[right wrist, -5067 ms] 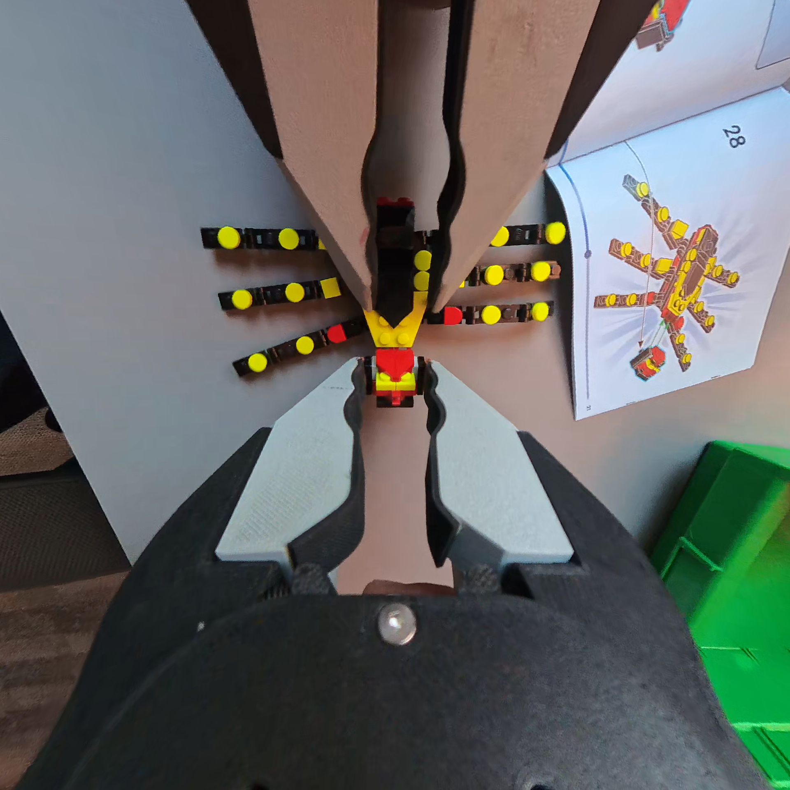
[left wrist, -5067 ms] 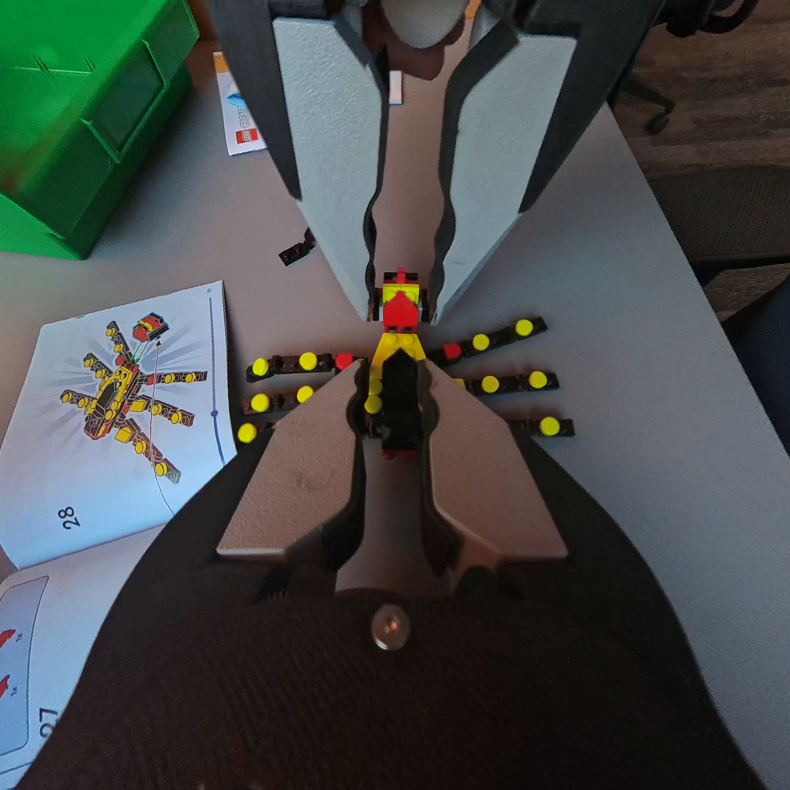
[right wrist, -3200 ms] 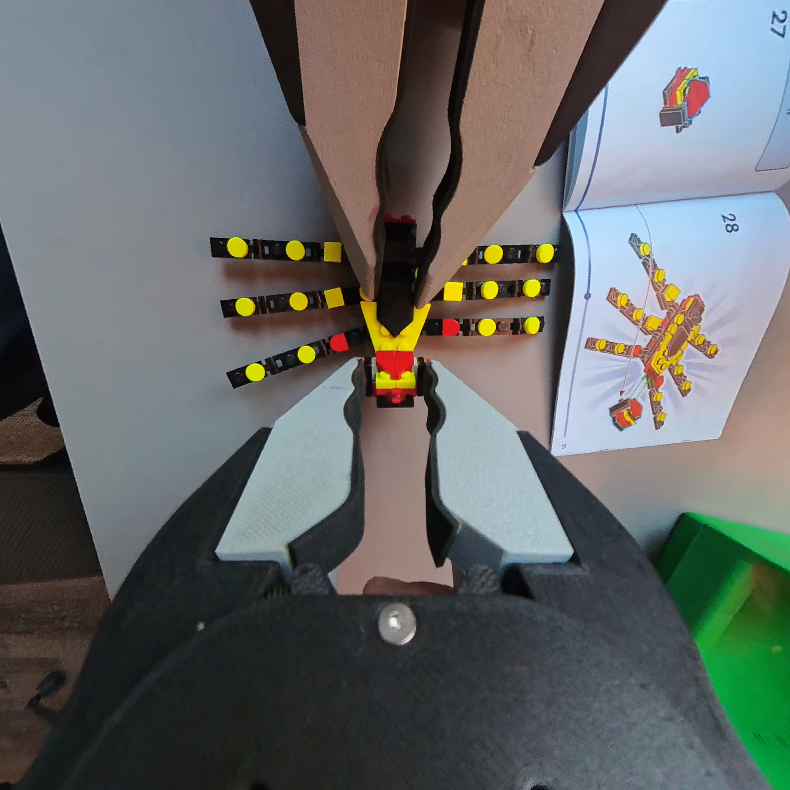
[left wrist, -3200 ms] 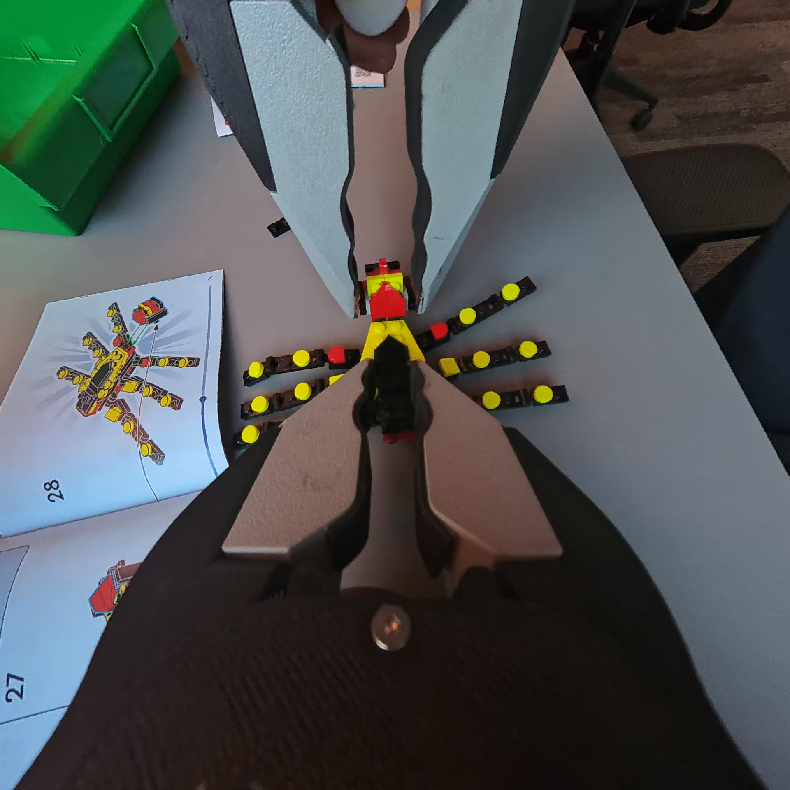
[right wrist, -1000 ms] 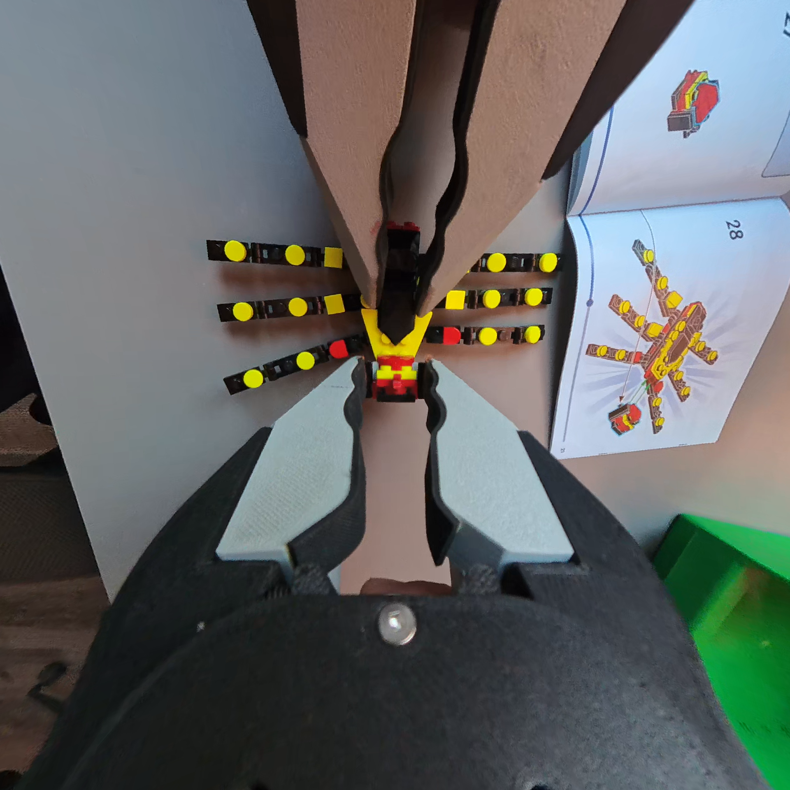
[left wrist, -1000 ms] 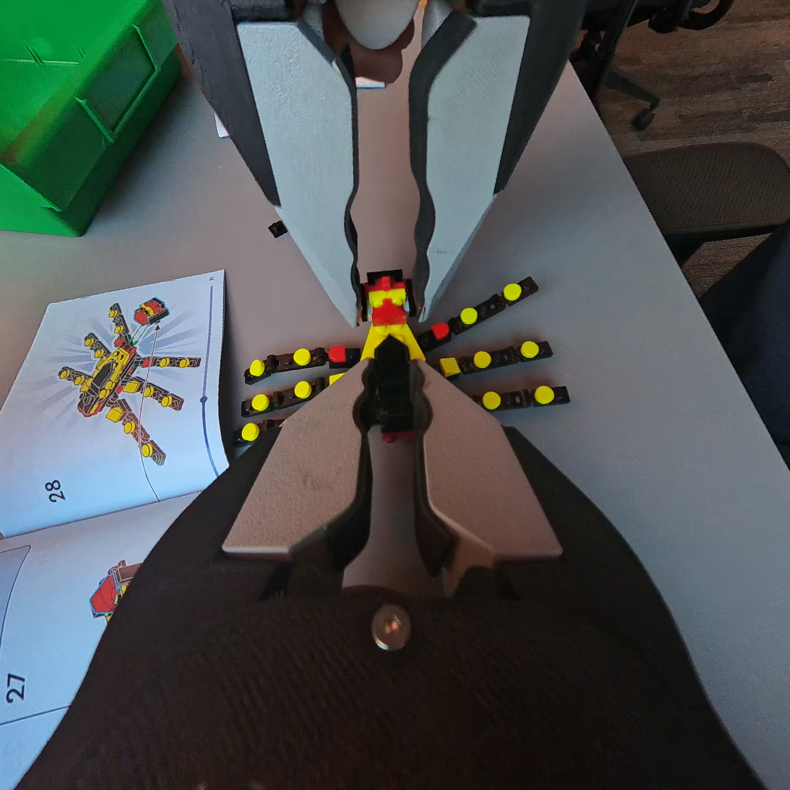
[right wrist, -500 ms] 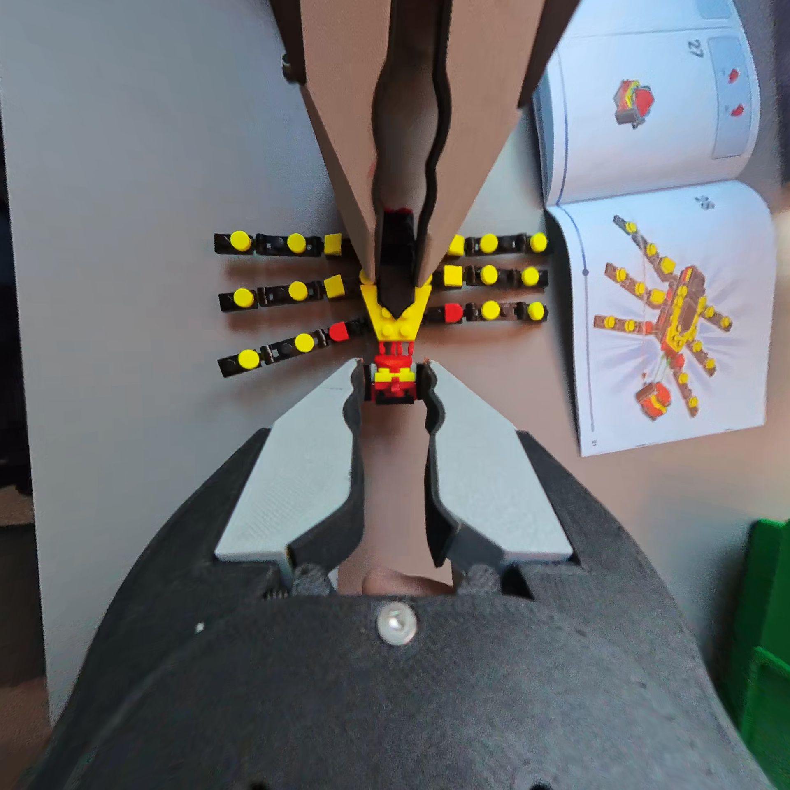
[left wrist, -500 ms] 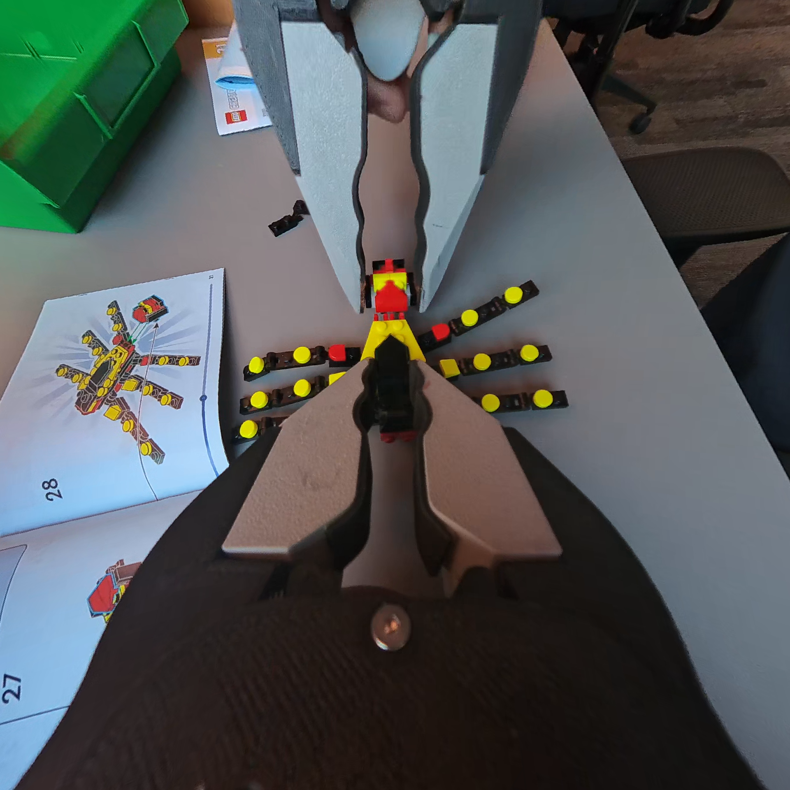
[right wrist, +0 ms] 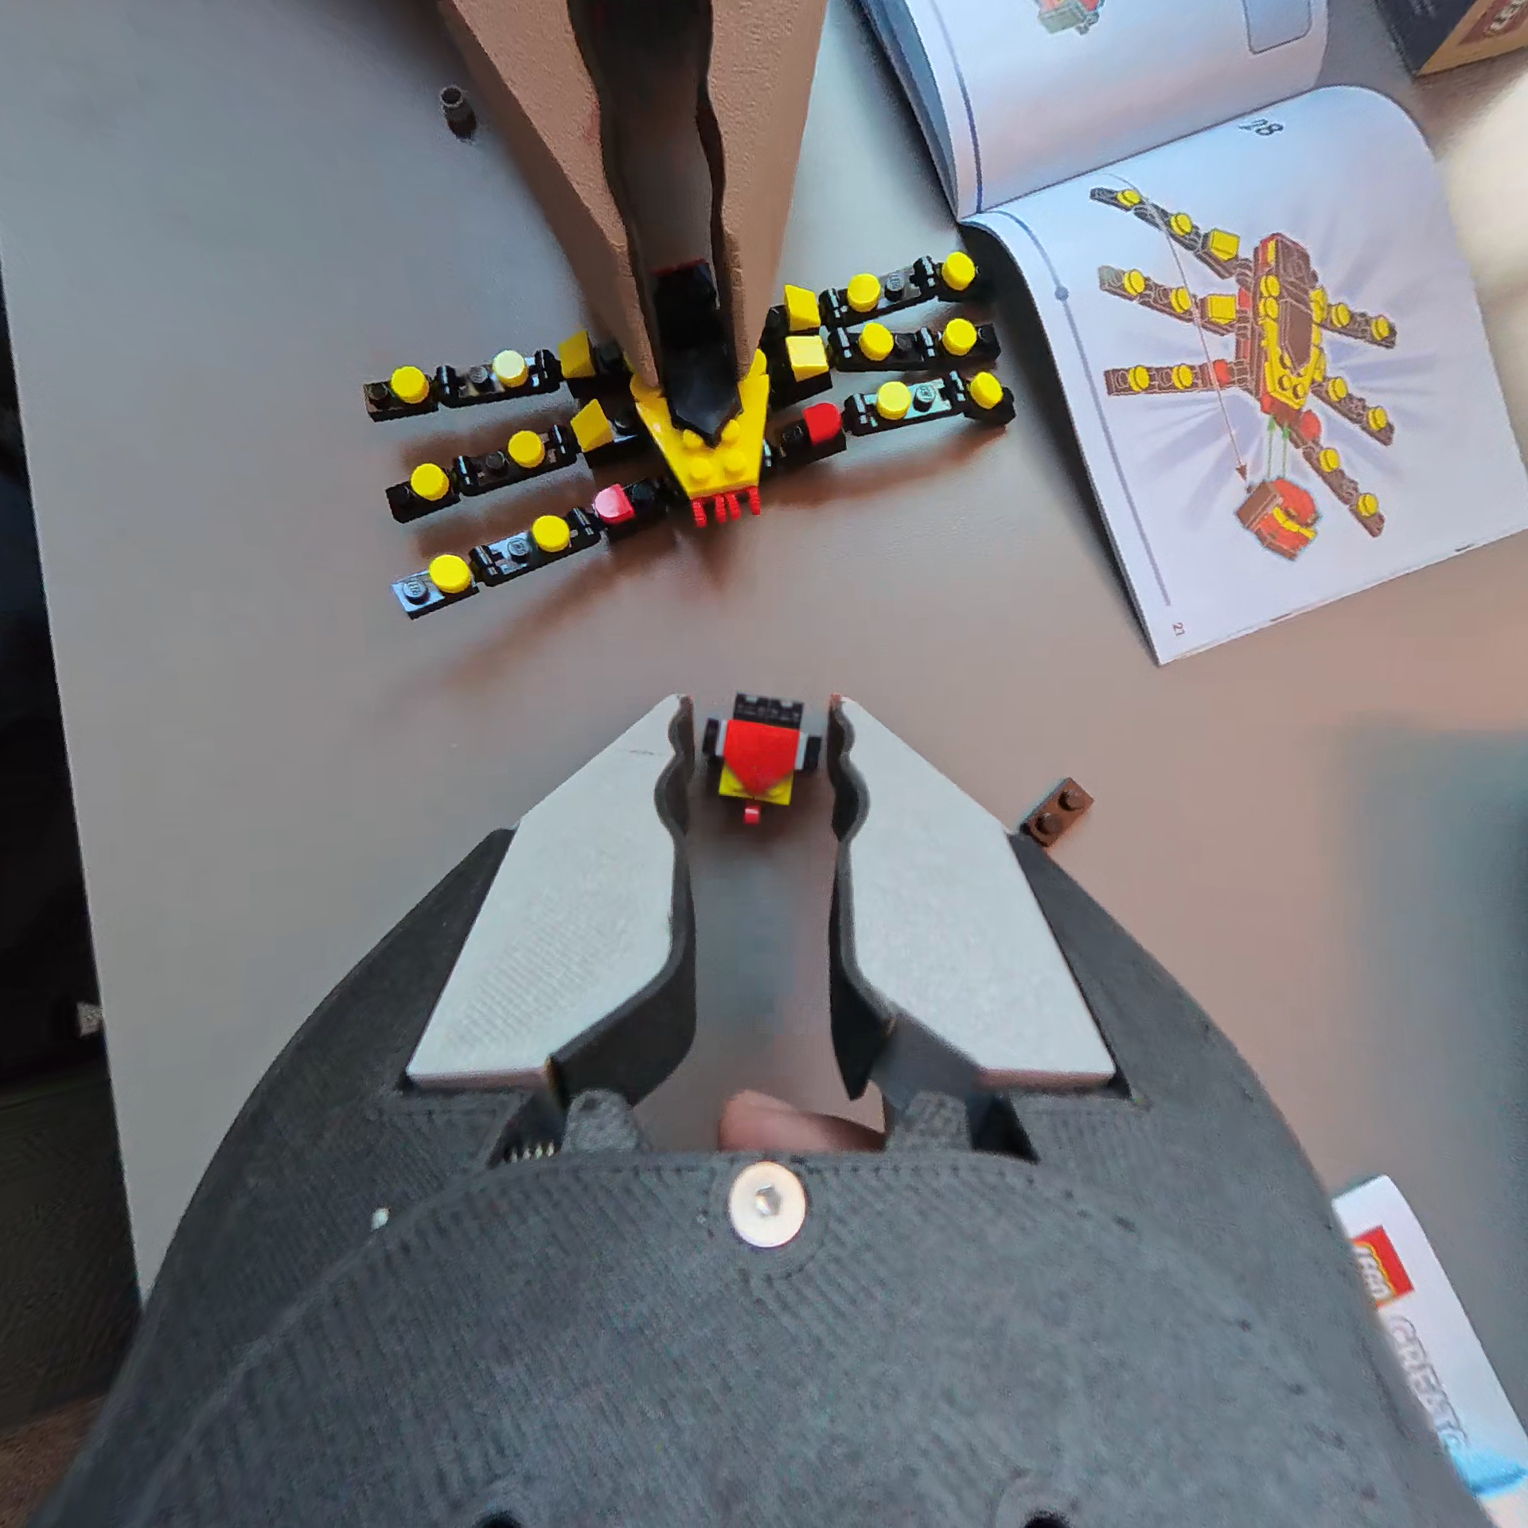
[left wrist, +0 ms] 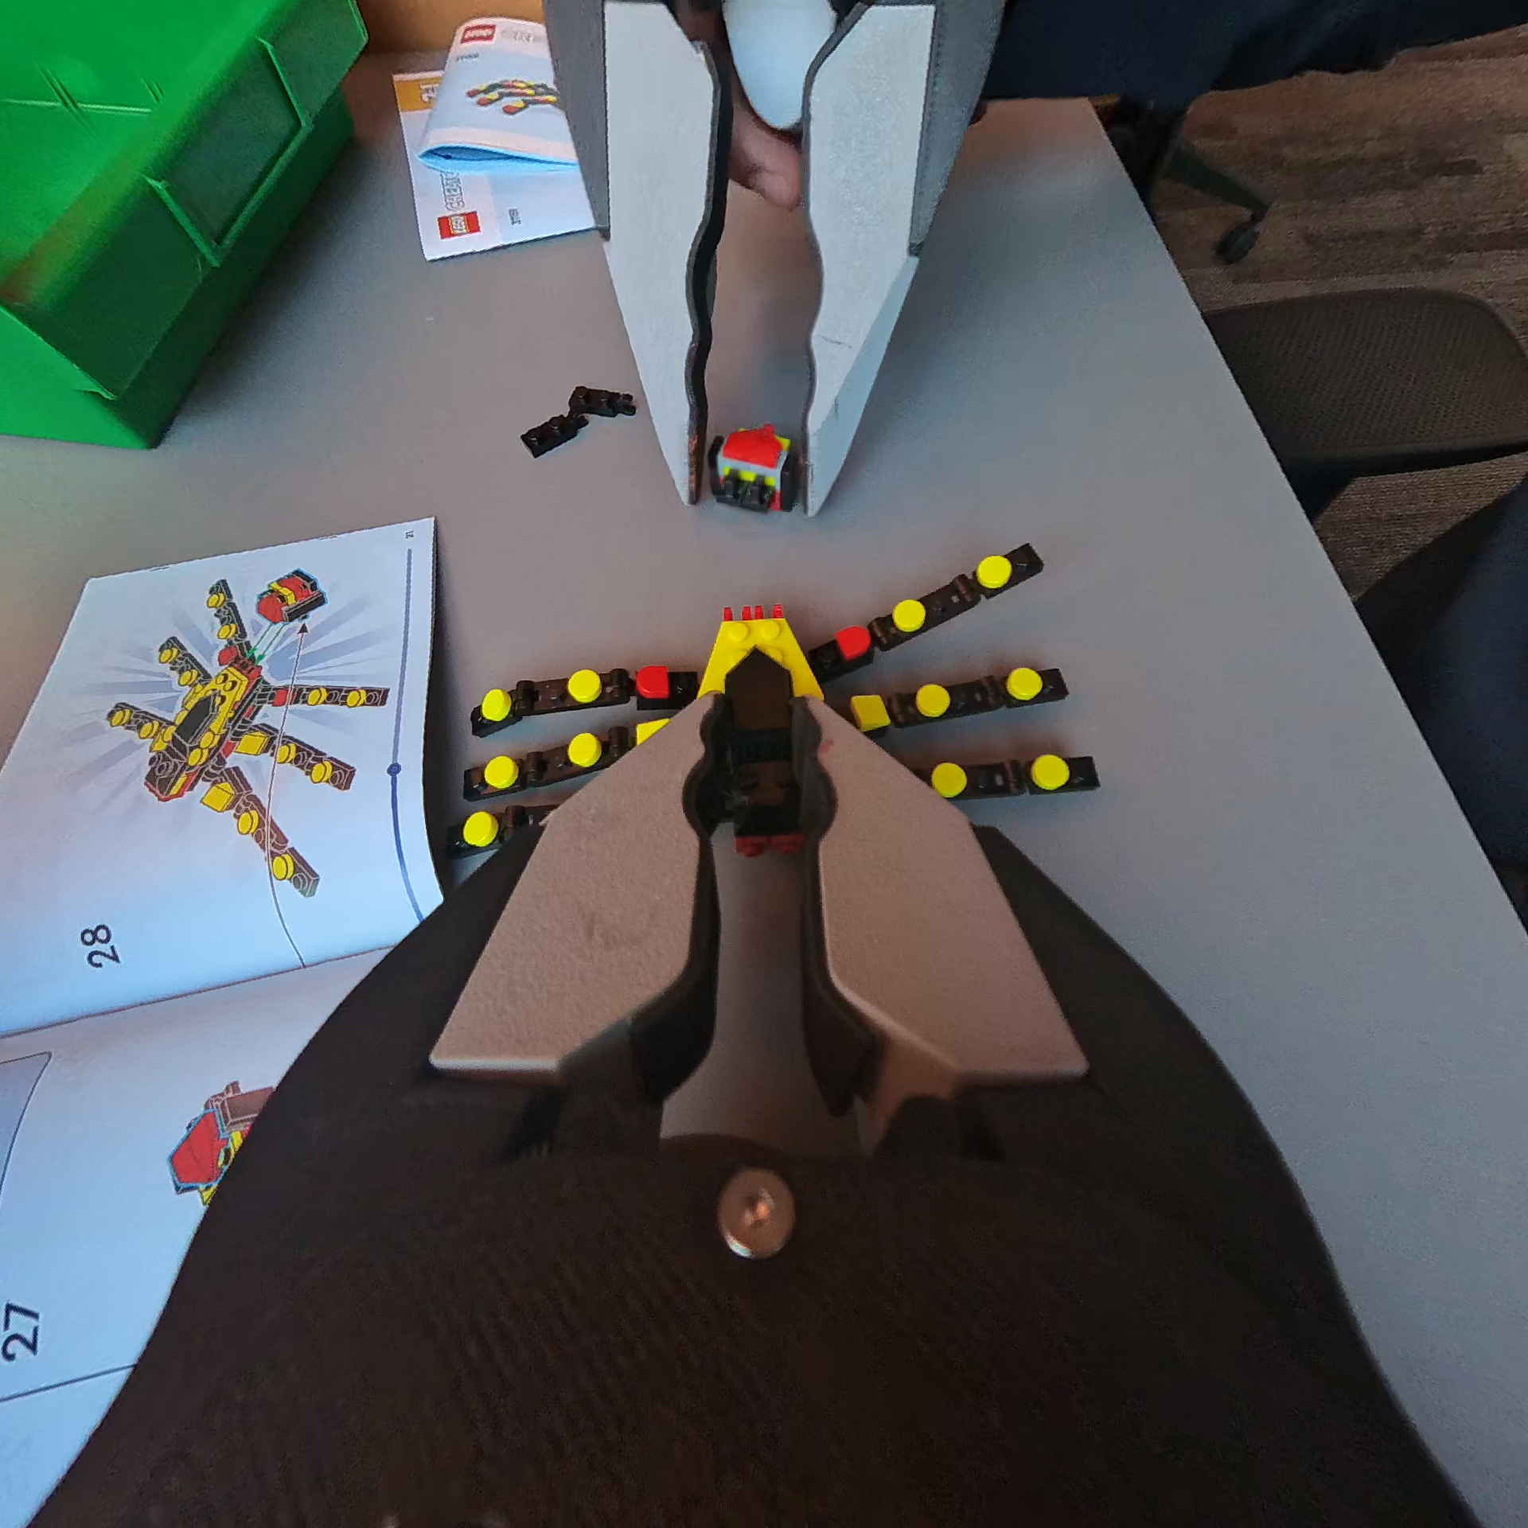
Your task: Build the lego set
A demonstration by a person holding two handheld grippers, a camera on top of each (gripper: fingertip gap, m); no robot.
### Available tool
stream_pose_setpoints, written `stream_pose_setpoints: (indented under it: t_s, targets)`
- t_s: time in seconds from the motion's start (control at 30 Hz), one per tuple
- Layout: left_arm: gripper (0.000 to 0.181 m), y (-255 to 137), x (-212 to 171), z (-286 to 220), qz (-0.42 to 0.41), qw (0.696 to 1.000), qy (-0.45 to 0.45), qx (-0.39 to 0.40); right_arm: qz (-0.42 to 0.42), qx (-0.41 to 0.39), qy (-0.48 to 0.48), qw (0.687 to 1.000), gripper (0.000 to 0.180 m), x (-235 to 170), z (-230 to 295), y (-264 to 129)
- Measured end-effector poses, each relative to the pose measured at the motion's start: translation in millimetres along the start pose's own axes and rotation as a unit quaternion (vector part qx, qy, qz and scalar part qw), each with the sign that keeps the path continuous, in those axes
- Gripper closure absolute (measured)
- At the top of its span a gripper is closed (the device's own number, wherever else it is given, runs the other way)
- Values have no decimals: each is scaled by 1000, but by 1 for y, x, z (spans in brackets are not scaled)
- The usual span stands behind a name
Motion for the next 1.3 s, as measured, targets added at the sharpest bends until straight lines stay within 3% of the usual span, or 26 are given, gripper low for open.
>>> stream_pose_setpoints:
  t_s: [0.03, 0.33, 0.67, 1.3]
  targets:
    - [168, 0, 0, 0, 0, 1000, 0, 1, 6, -7, -1, 1000, 149, 0, 0, -1]
    - [168, 0, 0, 0, 0, 1000, 0, 1, -7, -26, 34, 999, 155, -8, 1, 1]
    - [168, 0, 0, 0, 0, 1000, 1, 4, -8, 4, -28, 1000, 155, 26, 7, 20]
    - [168, 3, 9, 1, 25, 999, 18, 7, -15, 3, -91, 996, 155, 32, 6, 22]
Point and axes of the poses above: each gripper's, where its closed fingertips meet, y out along the fingers, x out of its top, z = x × y across the jaws, the point moved 5 cm from there along -y, back along the fingers, and after that the axes turned 10 degrees about z, right-handed, at the moved point
